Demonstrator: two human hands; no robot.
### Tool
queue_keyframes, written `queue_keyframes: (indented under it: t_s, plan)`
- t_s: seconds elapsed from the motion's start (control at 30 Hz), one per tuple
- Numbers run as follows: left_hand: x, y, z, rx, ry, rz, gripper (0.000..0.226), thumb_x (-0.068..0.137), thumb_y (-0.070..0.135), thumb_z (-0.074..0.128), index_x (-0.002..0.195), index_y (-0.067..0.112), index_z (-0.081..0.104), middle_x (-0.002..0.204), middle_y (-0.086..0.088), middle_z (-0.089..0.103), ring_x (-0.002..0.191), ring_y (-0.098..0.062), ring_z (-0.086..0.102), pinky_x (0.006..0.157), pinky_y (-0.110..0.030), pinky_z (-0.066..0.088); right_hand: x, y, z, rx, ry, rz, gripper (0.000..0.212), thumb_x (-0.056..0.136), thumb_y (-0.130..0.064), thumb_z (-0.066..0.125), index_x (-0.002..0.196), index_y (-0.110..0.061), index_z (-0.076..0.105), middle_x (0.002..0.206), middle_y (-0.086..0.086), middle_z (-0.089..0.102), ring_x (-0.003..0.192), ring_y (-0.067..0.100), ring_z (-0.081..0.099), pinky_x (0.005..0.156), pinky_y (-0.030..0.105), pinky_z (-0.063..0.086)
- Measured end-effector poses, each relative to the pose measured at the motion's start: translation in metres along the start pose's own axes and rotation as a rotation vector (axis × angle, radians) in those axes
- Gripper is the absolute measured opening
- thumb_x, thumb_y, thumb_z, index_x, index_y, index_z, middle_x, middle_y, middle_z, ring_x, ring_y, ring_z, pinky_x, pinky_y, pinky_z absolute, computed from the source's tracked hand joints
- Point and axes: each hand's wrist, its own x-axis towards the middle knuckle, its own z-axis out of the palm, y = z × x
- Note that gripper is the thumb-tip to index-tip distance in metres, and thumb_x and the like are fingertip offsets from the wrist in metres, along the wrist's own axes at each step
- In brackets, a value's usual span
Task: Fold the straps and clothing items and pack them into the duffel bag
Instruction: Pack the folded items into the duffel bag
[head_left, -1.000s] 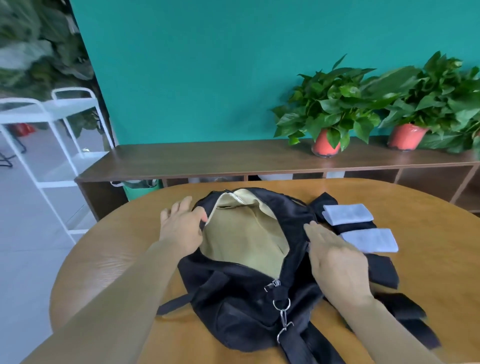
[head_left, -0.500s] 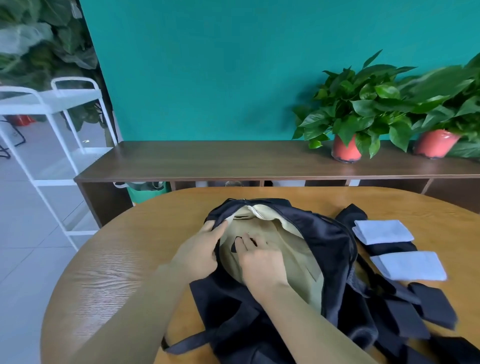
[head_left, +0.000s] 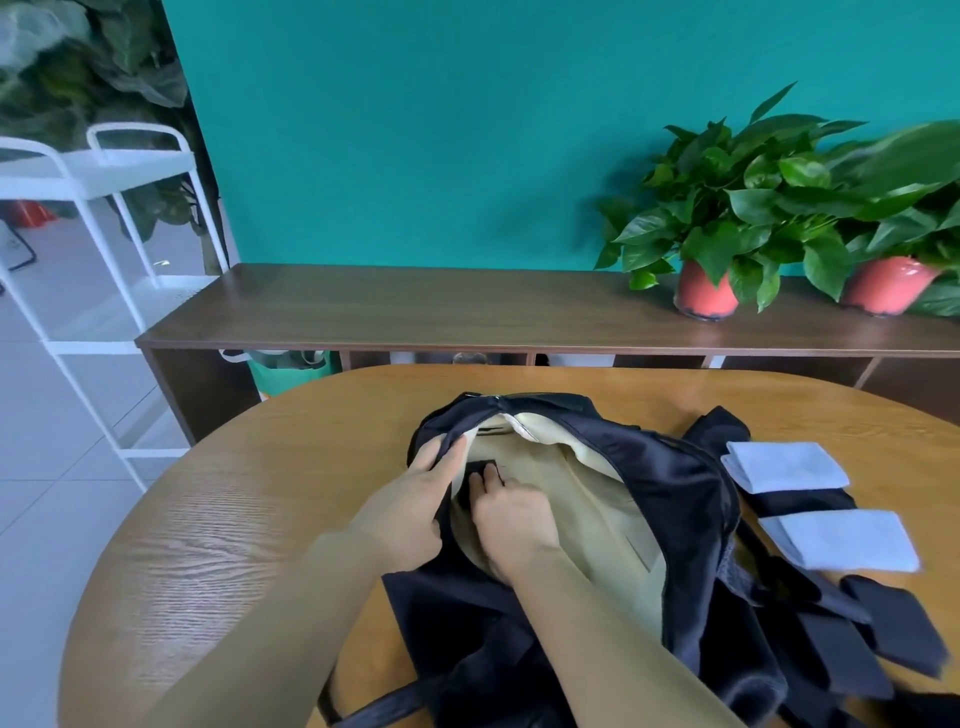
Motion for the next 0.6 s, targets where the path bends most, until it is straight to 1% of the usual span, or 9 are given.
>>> queue_keyframes:
  t_s: [0.03, 0.07, 0.13, 0.27, 0.4, 0.5, 0.53, 0.6]
  plan:
    - [0.0, 0.0, 0.0, 0.0, 0.003, 0.0, 0.098, 0.085, -0.002, 0.048, 0.149, 0.038, -0.014, 0.151, 0.028, -0.019, 0.079, -0.012, 0.057, 0.069, -0.031, 0.052, 0.005, 0.002, 0.0, 0.003, -0.001, -0.016, 0.044, 0.088, -0.008, 0.05, 0.131, -0.004, 0.044, 0.136, 0.017, 0.046, 0.097, 0.029, 0.062, 0.065, 0.035, 0.041]
    - [0.0, -0.001, 0.0, 0.004, 0.008, 0.001, 0.097, 0.085, -0.001, 0.048, 0.149, 0.038, -0.014, 0.152, 0.027, -0.018, 0.078, -0.011, 0.057, 0.068, -0.03, 0.051, 0.01, 0.001, -0.002, 0.019, -0.022, -0.013, 0.045, 0.09, -0.004, 0.043, 0.135, -0.002, 0.037, 0.141, 0.021, 0.039, 0.101, 0.031, 0.06, 0.067, 0.037, 0.039]
    - [0.001, -0.003, 0.001, 0.015, 0.02, 0.002, 0.098, 0.084, -0.001, 0.049, 0.149, 0.037, -0.013, 0.153, 0.024, -0.017, 0.077, -0.011, 0.056, 0.066, -0.028, 0.051, 0.018, 0.0, -0.005, 0.039, -0.023, 0.001, 0.047, 0.09, -0.001, 0.042, 0.137, 0.0, 0.033, 0.143, 0.022, 0.036, 0.105, 0.032, 0.058, 0.067, 0.036, 0.037]
    - [0.003, -0.003, 0.002, 0.027, 0.022, -0.009, 0.1, 0.083, -0.001, 0.05, 0.148, 0.037, -0.015, 0.154, 0.022, -0.018, 0.086, -0.014, 0.06, 0.074, -0.033, 0.054, 0.021, -0.004, -0.002, 0.064, -0.054, 0.007, 0.049, 0.092, -0.002, 0.042, 0.139, -0.001, 0.03, 0.144, 0.022, 0.035, 0.112, 0.031, 0.054, 0.07, 0.035, 0.038]
    - [0.004, 0.0, 0.002, 0.045, 0.022, -0.027, 0.101, 0.082, -0.002, 0.05, 0.148, 0.036, -0.017, 0.154, 0.021, -0.02, 0.082, -0.014, 0.061, 0.073, -0.033, 0.055, 0.018, 0.0, -0.002, 0.064, -0.028, 0.02, 0.054, 0.094, -0.006, 0.04, 0.144, -0.002, 0.022, 0.151, 0.019, 0.028, 0.117, 0.029, 0.052, 0.073, 0.034, 0.039]
    - [0.003, 0.004, 0.002, 0.071, 0.03, -0.031, 0.101, 0.081, -0.002, 0.049, 0.149, 0.035, -0.016, 0.155, 0.017, -0.02, 0.077, -0.015, 0.06, 0.068, -0.033, 0.055, 0.011, 0.003, -0.009, 0.052, 0.01, 0.016, 0.057, 0.094, -0.009, 0.041, 0.146, -0.002, 0.019, 0.151, 0.016, 0.029, 0.119, 0.027, 0.05, 0.077, 0.034, 0.042]
    - [0.002, 0.005, 0.002, 0.086, 0.035, -0.033, 0.101, 0.081, -0.002, 0.05, 0.149, 0.034, -0.015, 0.156, 0.016, -0.019, 0.074, -0.014, 0.059, 0.066, -0.032, 0.053, 0.008, 0.004, -0.012, 0.043, 0.012, 0.015, 0.056, 0.094, -0.008, 0.042, 0.145, -0.002, 0.021, 0.148, 0.015, 0.032, 0.118, 0.027, 0.05, 0.077, 0.034, 0.043]
    - [0.0, 0.009, 0.002, 0.119, 0.053, -0.026, 0.101, 0.08, -0.001, 0.05, 0.15, 0.033, -0.014, 0.156, 0.015, -0.017, 0.071, -0.014, 0.056, 0.063, -0.032, 0.051, -0.002, 0.006, -0.022, 0.046, 0.051, 0.01, 0.05, 0.091, -0.006, 0.045, 0.139, -0.003, 0.033, 0.135, 0.012, 0.045, 0.112, 0.026, 0.052, 0.071, 0.034, 0.041]
